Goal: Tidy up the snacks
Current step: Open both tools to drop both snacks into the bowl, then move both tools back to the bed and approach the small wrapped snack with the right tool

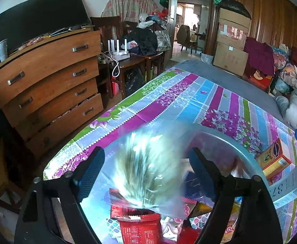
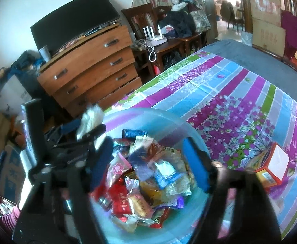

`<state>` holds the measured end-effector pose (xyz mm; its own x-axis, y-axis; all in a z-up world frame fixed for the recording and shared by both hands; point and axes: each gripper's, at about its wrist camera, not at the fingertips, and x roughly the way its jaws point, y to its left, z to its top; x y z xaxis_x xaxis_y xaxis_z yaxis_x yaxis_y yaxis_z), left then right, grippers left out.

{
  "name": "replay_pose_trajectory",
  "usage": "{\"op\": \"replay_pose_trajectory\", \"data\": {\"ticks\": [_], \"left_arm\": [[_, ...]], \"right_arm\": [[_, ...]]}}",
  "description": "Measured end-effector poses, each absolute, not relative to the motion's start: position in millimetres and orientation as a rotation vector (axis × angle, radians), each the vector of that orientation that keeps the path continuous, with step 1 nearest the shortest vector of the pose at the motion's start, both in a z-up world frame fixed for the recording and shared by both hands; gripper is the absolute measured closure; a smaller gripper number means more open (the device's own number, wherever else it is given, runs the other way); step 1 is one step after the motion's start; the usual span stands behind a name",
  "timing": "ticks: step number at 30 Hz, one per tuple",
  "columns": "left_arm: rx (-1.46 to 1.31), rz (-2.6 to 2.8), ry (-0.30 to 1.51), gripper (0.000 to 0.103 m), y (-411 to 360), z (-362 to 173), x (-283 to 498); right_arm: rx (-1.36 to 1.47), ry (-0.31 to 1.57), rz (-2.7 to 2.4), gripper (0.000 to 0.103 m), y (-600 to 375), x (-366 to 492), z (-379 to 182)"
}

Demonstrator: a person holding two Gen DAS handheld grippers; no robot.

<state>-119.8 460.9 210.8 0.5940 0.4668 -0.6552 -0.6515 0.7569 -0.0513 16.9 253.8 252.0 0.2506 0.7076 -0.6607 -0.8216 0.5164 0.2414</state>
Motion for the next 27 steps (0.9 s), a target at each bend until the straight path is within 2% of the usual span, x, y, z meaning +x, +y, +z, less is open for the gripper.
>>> {"op": "replay_pose_trajectory", "data": {"ticks": [4, 8, 12, 14, 18, 27], "left_arm": [[-0.305, 0.668, 0.653, 0.012, 460, 213, -120], [-0.307, 0.671, 0.641, 0.010, 457, 216, -122], [-0.285, 0.608, 0.562, 0.010, 430, 230, -135], [-0.240, 0.524, 0.500, 0.010, 400, 240, -142], [-0.142, 0.331, 0.436, 0.010, 324, 252, -144], [0.006, -0.102, 0.467, 0.010, 129, 227, -128]], "right_arm": [[-0.161, 0.798, 1.053, 0.028, 253, 14, 253], [-0.155, 0.780, 1.060, 0.021, 247, 7, 254], [-0.120, 0.686, 1.040, 0.021, 211, -14, 252], [-0.089, 0.631, 0.996, 0.020, 177, -30, 243], [-0.036, 0.599, 0.851, 0.009, 104, -51, 213], [0.070, 0.815, 0.506, 0.009, -72, -26, 119]]}}
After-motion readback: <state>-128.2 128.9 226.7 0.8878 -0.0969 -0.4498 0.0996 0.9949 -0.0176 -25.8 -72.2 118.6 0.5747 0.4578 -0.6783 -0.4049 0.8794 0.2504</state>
